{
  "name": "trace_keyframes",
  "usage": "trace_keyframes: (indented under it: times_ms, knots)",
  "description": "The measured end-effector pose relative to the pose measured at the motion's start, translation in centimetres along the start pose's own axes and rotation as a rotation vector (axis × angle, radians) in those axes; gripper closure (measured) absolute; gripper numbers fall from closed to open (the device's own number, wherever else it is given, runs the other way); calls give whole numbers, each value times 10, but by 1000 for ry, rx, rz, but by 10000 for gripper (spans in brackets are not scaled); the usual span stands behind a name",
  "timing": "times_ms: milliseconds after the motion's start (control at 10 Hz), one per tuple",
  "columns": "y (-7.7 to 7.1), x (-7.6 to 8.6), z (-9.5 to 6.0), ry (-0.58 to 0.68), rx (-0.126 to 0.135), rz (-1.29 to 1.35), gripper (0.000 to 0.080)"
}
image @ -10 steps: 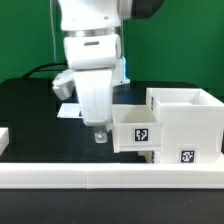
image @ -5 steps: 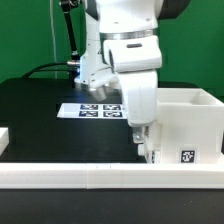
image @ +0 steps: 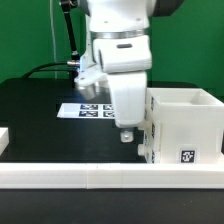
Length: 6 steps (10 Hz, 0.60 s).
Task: Assemble drawer
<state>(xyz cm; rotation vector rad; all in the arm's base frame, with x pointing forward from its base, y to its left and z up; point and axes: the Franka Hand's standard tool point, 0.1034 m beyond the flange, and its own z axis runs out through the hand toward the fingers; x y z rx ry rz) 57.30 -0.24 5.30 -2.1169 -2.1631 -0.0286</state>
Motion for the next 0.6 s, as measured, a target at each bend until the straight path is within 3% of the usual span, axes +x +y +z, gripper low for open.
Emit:
trace_keyframes:
  times_ms: [200,300,400,500,600]
  knots:
    - [-1,-21,-8,-20,9,-28,150]
    - [-4,-32,-13,-38,-21,-9,150]
    - [-13,-36,-19,-49,-72,39,150]
    - [-26,-37,-19,-55,-79,44,150]
    - [-26,-37,-18,-54,-73,44,150]
